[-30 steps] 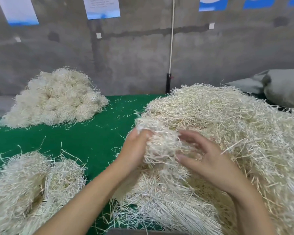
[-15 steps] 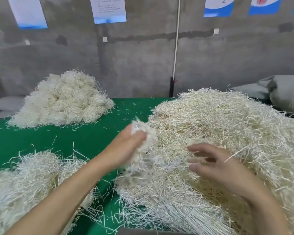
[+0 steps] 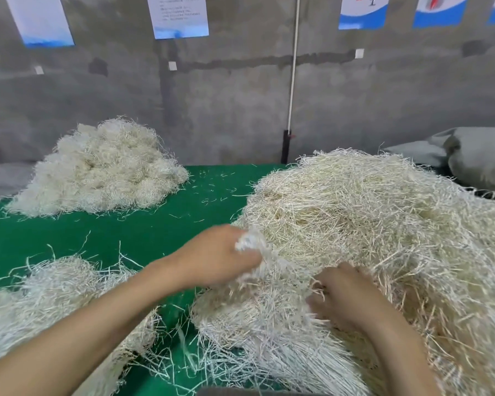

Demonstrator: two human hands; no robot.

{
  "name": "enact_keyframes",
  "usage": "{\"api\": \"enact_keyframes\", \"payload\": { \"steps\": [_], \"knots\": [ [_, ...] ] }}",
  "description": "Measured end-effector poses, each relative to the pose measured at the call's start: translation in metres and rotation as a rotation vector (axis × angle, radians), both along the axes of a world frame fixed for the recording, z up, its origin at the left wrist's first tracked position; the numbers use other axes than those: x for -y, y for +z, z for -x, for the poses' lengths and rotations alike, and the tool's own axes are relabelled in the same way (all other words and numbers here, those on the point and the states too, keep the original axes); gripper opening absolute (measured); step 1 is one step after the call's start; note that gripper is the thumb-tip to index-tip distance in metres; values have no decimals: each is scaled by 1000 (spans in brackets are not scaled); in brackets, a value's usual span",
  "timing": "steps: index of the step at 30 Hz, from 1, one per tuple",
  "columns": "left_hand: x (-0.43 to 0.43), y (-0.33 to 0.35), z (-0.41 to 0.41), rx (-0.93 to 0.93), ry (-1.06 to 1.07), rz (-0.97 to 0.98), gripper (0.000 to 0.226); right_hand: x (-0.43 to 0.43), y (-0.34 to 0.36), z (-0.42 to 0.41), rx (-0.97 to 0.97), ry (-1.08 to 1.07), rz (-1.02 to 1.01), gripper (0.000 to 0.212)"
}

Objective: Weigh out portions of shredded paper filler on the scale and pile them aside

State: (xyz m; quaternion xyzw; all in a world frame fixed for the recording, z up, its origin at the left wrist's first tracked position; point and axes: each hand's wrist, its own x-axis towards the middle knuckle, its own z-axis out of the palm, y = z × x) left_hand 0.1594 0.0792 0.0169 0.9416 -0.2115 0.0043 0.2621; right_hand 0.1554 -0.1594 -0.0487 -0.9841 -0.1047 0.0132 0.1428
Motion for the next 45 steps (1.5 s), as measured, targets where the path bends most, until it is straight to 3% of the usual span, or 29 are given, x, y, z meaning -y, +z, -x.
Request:
{"api": "enact_keyframes", "payload": {
  "steps": [1, 4, 8, 10, 12, 15, 17, 20, 23, 24, 26, 28, 30, 32, 35, 37, 40, 41, 43, 45],
  "knots": [
    [0, 1, 0, 32, 67, 173, 38, -2, 2, 1, 65, 11, -16, 18],
    [3, -1, 3, 41, 288, 442, 34, -12, 12, 7, 287, 80, 19, 18],
    [14, 1, 10, -187, 283, 749, 99, -27, 24, 19, 458, 165, -189, 20],
    [19, 3, 17, -233, 216, 881, 113, -33, 33, 29, 502, 177, -396, 25],
    [24, 6, 24, -261, 127, 921, 111, -37, 43, 42, 523, 168, -621, 23],
    [28, -1, 33, -294, 67, 782, 109, -42, 52, 59, 476, 153, -996, 19],
    [29, -16, 36, -365, 6, 705, 89, -50, 55, 67, 344, 130, -1232, 29],
    [29, -26, 32, -357, -19, 666, 66, -57, 60, 69, 149, 93, -1374, 36],
    [27, -31, 20, -203, 104, 710, 58, -45, 59, 64, -56, 199, -1302, 26],
    [27, -31, 19, -191, 129, 732, 57, -39, 56, 60, -78, 198, -1212, 31],
    [30, -29, 20, -230, 191, 799, 54, -31, 52, 52, 6, 142, -1043, 34],
    [29, -27, 18, -311, 280, 891, 67, -27, 50, 46, 190, 69, -932, 36],
    [24, -23, 15, -361, 305, 989, 57, -23, 44, 36, 345, 88, -666, 43],
    [20, -19, 17, -401, 335, 992, 53, -17, 27, 21, 293, 140, -413, 49],
    [2, -23, 15, -413, 401, 824, 60, -7, 1, 1, 40, 70, -299, 30],
    [-15, -19, 14, -387, 395, 529, 50, 2, -8, -5, -23, -92, -306, 27],
    [-38, -9, 18, -371, 204, -14, 27, 13, -8, -8, 9, -245, -322, 47],
    [-42, -7, 19, -385, 142, -175, 28, 15, -6, -8, 37, -266, -357, 50],
    [-45, -7, 25, -413, 103, -468, 52, 18, 0, -8, 90, -306, -427, 50],
    [-47, -8, 29, -409, 162, -658, 43, 20, 7, -7, 108, -333, -456, 51]
  ]
}}
